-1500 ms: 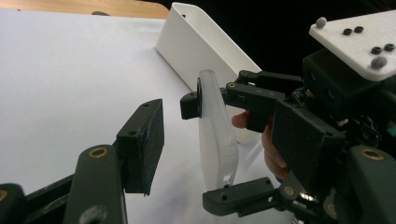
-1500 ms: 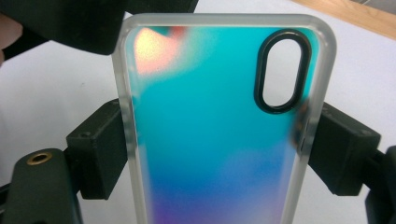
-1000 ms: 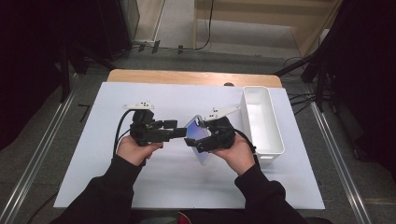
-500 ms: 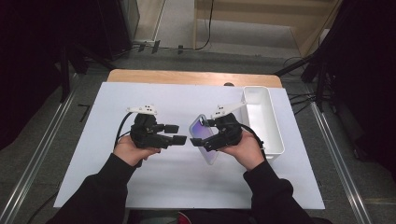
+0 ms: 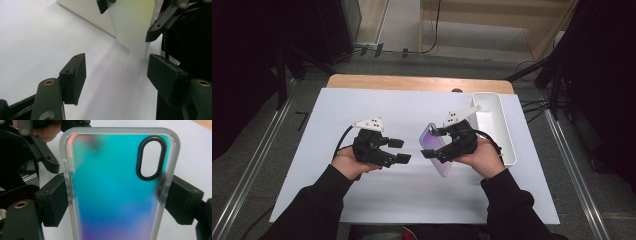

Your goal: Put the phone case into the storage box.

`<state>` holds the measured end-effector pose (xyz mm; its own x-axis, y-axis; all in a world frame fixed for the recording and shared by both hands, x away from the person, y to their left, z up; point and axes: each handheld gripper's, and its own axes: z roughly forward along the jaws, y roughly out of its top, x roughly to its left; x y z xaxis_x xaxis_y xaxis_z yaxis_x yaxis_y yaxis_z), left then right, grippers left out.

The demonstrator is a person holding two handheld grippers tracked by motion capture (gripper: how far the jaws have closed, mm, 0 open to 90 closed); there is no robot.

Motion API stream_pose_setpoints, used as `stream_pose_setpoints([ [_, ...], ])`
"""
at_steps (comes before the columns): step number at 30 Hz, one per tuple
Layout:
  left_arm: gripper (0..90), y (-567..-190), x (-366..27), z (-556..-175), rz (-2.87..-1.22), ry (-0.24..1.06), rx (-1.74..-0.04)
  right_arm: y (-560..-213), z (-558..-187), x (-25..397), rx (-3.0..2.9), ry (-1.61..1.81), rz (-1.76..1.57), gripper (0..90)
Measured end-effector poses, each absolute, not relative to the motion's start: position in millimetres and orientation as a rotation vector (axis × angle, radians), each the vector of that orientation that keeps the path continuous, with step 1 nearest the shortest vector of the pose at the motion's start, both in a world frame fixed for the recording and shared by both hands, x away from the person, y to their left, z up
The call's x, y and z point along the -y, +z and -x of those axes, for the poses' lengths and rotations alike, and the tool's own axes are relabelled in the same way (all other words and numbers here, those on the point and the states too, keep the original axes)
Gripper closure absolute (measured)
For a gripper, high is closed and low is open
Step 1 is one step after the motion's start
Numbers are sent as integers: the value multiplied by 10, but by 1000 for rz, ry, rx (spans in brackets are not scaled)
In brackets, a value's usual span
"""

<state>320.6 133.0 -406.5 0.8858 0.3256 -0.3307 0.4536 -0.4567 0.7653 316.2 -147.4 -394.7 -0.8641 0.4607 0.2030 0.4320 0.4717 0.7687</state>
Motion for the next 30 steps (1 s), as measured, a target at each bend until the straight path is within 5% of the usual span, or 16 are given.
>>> stream_pose_setpoints([
  [30,314,-4441,-1462,-3102,-2143,-106,-588,-3699,-3131,1767,-2614,1413,-841,147],
])
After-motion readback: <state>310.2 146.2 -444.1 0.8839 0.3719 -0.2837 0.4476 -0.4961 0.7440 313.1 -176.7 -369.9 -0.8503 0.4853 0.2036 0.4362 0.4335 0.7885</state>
